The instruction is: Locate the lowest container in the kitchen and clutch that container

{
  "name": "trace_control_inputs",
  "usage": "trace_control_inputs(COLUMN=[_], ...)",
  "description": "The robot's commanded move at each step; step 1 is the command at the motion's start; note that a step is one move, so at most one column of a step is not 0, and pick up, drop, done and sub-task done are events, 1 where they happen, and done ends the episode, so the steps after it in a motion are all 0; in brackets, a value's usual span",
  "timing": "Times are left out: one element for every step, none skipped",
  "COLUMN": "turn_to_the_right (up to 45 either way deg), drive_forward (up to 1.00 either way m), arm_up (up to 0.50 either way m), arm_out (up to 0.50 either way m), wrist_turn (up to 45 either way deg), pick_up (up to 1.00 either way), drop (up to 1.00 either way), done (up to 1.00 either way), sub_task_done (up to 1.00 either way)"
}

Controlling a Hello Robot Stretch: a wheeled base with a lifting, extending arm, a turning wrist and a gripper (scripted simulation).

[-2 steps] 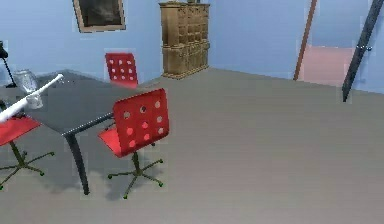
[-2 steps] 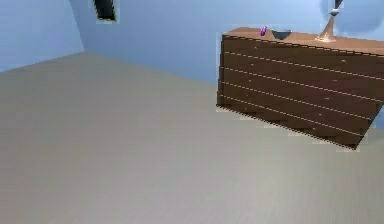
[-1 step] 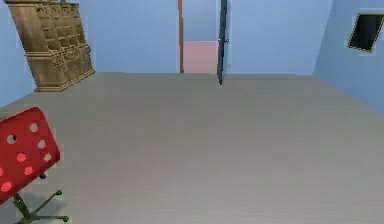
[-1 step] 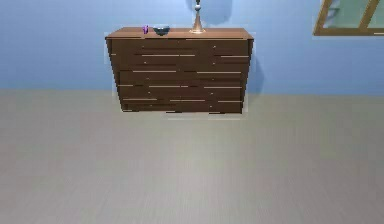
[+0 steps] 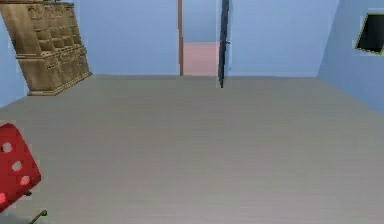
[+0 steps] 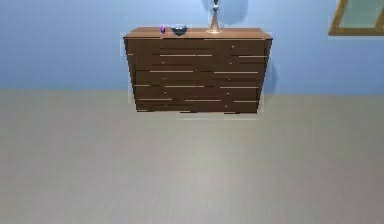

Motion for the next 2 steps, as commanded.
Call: trace_control_inputs(turn_to_the_right=[0.0,0.0], drive_forward=[1.0,1.0], arm_up=[0.0,0.0], arm_out=[0.0,0.0], wrist_turn=[0.0,0.0], pick_up=[0.0,0.0], drop=[0.0,0.0], done=[0.0,0.0], sub_task_done=[0.0,0.0])
